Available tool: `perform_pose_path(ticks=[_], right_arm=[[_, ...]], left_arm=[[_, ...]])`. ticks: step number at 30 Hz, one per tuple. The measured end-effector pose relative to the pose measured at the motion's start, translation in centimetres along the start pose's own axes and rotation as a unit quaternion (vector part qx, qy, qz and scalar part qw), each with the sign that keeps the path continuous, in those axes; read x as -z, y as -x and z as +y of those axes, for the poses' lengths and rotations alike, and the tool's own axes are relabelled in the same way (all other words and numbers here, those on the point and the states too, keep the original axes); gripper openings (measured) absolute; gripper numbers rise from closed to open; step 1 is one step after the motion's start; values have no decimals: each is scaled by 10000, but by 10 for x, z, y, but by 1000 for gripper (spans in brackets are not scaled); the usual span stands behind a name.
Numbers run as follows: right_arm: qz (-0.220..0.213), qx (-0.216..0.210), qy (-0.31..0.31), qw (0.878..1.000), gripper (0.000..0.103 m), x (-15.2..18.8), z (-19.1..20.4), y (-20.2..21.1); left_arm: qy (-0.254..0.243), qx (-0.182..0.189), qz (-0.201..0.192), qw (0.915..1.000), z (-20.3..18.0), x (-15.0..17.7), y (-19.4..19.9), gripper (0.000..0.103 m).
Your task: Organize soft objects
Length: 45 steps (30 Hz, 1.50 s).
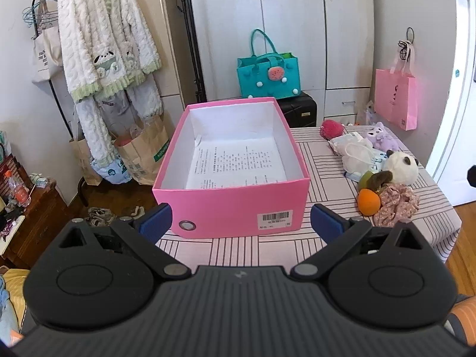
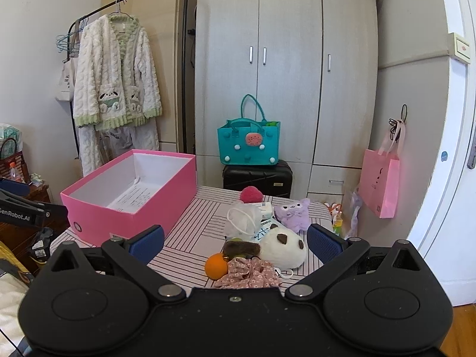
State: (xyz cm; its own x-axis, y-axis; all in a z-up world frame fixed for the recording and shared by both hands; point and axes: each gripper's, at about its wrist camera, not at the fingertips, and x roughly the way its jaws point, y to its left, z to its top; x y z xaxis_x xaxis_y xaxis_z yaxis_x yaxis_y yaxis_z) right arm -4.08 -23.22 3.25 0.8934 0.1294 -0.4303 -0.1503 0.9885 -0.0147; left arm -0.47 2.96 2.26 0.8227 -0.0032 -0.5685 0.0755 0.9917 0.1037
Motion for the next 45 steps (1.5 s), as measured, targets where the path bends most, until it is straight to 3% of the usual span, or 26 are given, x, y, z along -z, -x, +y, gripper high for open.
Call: perform_pose_path(ticks=[7, 15, 19, 24, 28, 31, 36, 39, 42, 45], right_arm=[[-18, -53, 156, 9999, 103, 2, 0, 2], [-192, -203, 220, 9994, 103, 6, -8, 4], [-127, -388, 473, 9980, 103, 17, -16, -5], [-103, -802, 212, 9965, 103, 33, -39, -19], [-260, -856, 317, 9955, 103, 49, -49, -29], [-212, -798, 729, 9939, 103, 68, -50, -47], [228, -517, 1362, 9891, 103, 104, -47, -93], [407, -818, 1384, 9862, 103, 113, -49, -108], [575, -1309, 971, 9849, 103, 115, -56, -122], [579, -1320, 807, 9863, 103, 117, -59, -133]], left_arm=[[-166, 45, -68, 9998, -8, 0, 2, 103], [-403, 563, 92, 9976, -17, -6, -3, 103], [-586, 1297, 193, 9896, -24, -10, -2, 103], [-1038, 1471, 153, 9835, -47, -17, -6, 103], [-1160, 2025, 408, 9715, -66, -22, -21, 102], [-1251, 2323, 415, 9637, -80, -19, -33, 101], [-1537, 2214, 125, 9629, -106, -8, -54, 100], [-1483, 2263, 153, 9626, -111, -6, -71, 100], [-1308, 2323, 306, 9633, -116, -5, -82, 100], [-1382, 2290, 190, 9634, -125, -4, -88, 100]])
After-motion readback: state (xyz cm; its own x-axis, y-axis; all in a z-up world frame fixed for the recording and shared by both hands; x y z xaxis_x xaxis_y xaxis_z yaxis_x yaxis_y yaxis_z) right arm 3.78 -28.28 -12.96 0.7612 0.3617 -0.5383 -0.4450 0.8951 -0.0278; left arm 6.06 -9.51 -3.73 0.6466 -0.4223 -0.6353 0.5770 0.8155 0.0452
